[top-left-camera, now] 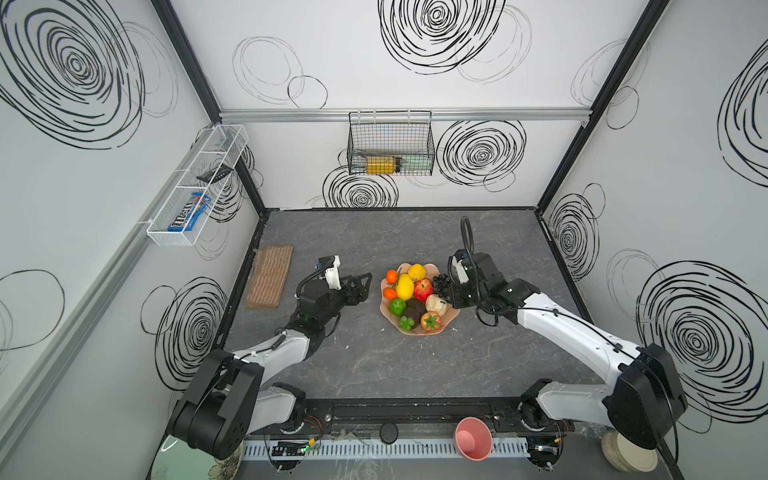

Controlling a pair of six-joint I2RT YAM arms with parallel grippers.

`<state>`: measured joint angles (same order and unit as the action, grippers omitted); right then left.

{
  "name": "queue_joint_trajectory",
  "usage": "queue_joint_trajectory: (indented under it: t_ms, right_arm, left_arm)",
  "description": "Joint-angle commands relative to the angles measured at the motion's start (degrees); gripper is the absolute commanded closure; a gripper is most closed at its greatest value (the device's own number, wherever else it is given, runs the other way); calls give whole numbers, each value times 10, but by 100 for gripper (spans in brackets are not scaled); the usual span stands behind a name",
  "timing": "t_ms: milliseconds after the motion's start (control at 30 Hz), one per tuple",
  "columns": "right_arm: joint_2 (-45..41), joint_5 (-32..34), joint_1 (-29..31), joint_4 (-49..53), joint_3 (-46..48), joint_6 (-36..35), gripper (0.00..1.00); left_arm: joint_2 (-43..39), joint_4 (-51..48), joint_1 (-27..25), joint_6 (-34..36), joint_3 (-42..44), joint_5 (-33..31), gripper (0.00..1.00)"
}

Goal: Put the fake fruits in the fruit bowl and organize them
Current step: 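Open and withdraw the right gripper away from the bowl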

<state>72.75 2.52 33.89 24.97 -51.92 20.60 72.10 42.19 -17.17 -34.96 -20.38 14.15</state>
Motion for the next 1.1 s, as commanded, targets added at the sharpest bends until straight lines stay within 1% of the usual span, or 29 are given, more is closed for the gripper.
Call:
queue_joint_trajectory:
  t_ms: [0, 200, 300, 367, 467, 533, 567, 700, 800, 867, 900, 967, 1033, 1067]
  right_arm:
    - [-14, 11, -2, 8, -22, 2, 71]
    - [-42, 28, -6, -4, -11, -4, 66]
    - [-67, 43, -15, -8, -5, -5, 62]
    - [-84, 49, -33, -8, -3, -3, 58]
    - [-115, 47, -78, -20, 8, -2, 52]
    - [-138, 42, -119, -40, 21, -1, 47]
    - [-146, 44, -136, -51, 29, -1, 43]
    - [-178, 53, -205, -127, 78, 10, 24]
    - [-182, 44, -252, -189, 115, 24, 15]
    - [-174, 25, -282, -224, 137, 30, 14]
    - [-166, 2, -297, -238, 146, 32, 14]
    - [-144, -68, -326, -240, 147, 33, 14]
    - [-119, -129, -333, -230, 142, 17, 14]
    - [-111, -137, -331, -222, 141, 18, 13]
  left_arm:
    - [0, 40, 6, -2, 1, 6, 14]
    - [-2, 40, 6, -2, 1, 5, 14]
    - [-3, 40, 5, -2, 1, 5, 14]
    - [-8, 39, 4, -2, 2, 5, 14]
    - [-44, 13, 0, 11, -4, -9, 14]
    - [-87, -29, -8, 36, -12, -49, 14]
    - [-108, -42, -13, 47, -13, -76, 14]
    - [-203, -76, -30, 58, 2, -243, 12]
    - [-253, -111, -32, 44, 10, -362, 10]
    - [-268, -120, -30, 36, 15, -420, 8]
    - [-271, -119, -27, 36, 15, -435, 7]
    - [-263, -118, -14, 41, 11, -422, 7]
    - [-243, -132, -7, 50, -1, -401, 7]
    - [-233, -141, -7, 52, -6, -402, 7]
